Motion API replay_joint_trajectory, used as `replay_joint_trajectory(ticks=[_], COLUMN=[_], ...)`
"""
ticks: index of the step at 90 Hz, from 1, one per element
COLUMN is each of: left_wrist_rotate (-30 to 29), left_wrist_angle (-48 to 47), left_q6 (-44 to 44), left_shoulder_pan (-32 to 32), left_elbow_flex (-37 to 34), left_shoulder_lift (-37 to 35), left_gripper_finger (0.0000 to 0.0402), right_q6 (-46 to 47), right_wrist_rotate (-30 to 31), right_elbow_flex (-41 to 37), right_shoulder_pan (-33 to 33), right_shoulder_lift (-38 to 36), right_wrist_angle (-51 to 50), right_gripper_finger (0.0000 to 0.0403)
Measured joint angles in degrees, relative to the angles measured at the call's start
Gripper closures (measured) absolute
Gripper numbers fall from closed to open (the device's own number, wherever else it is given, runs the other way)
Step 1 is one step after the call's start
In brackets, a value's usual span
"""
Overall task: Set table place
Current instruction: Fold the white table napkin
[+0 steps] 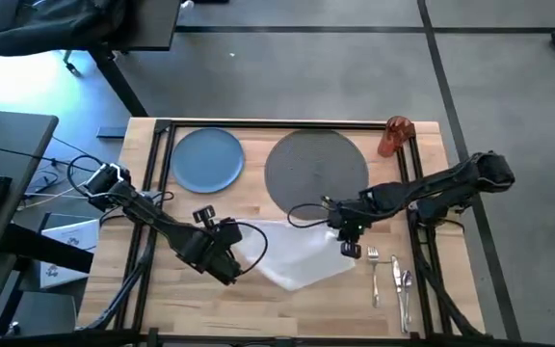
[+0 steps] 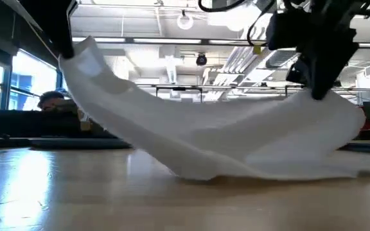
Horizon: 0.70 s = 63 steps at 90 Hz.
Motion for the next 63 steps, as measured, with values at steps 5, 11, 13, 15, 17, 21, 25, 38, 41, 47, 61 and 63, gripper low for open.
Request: replay_joint_trajectory(ticks=[5, 11, 13, 15, 17, 21, 25, 38, 41, 47, 61, 63], left_wrist_rotate=[0.0, -0.19, -0.28, -0.33, -0.37, -0.33, -0.12, 0.91, 0.96, 1.09, 1.2, 1.2], left_wrist_angle=[-0.01, 0.06, 0.1, 0.12, 0.1, 0.1, 0.18, 1.7, 1.84, 1.76, 2.0, 1.97], left_q6=[0.72, 1.04, 1.01, 1.0, 1.0, 1.0, 1.0, 0.95, 0.85, 0.57, 0.54, 0.54], left_shoulder_pan=[0.15, 0.19, 0.21, 0.22, 0.23, 0.23, 0.23, 0.13, 0.08, 0.08, 0.08, 0.08], left_elbow_flex=[0.0, 0.0, 0.0, 0.0, 0.0, 0.0, 0.0, 0.0, 0.0, 0.0, 0.0, 0.0], left_shoulder_lift=[0.01, 0.0, 0.0, 0.0, 0.0, 0.0, 0.0, 0.0, 0.0, 0.0, 0.0, 0.0], left_gripper_finger=[0.0402, 0.0402, 0.0402, 0.0402, 0.0402, 0.0402, 0.0402, 0.0402, 0.0402, 0.0402, 0.0402, 0.0402], right_q6=[-1.34, -3.01, -3.79, -4.45, -5.2, -6.71, -8.32, -15.78, -16.88, -17.6, -13.49, -11.74], right_wrist_rotate=[0.04, -0.96, -1.59, -2.18, -2.78, -3.62, -3.63, -6.75, -8.66, -12.94, -13.16, -11.82], right_elbow_flex=[-0.37, -1.09, -1.3, -1.51, -1.66, -1.91, -2.3, -2.66, -2.54, -2.2, -2.01, -2.01], right_shoulder_pan=[-0.66, -1.4, -1.59, -1.76, -1.81, -1.99, -1.97, -0.62, -0.27, 0.3, 1.7, 1.58], right_shoulder_lift=[0.33, 1.39, 1.81, 2.25, 2.76, 3.78, 4.72, 7.31, 7.36, 7.34, 5.86, 5.8], right_wrist_angle=[1.83, 2.65, 2.67, 2.8, 2.86, 3.04, 3.44, 4.56, 4.63, 4.72, 3.25, 2.09], right_gripper_finger=[0.0399, 0.0383, 0.0374, 0.0364, 0.0352, 0.0328, 0.03, 0.0226, 0.0216, 0.0204, 0.0204, 0.0205])
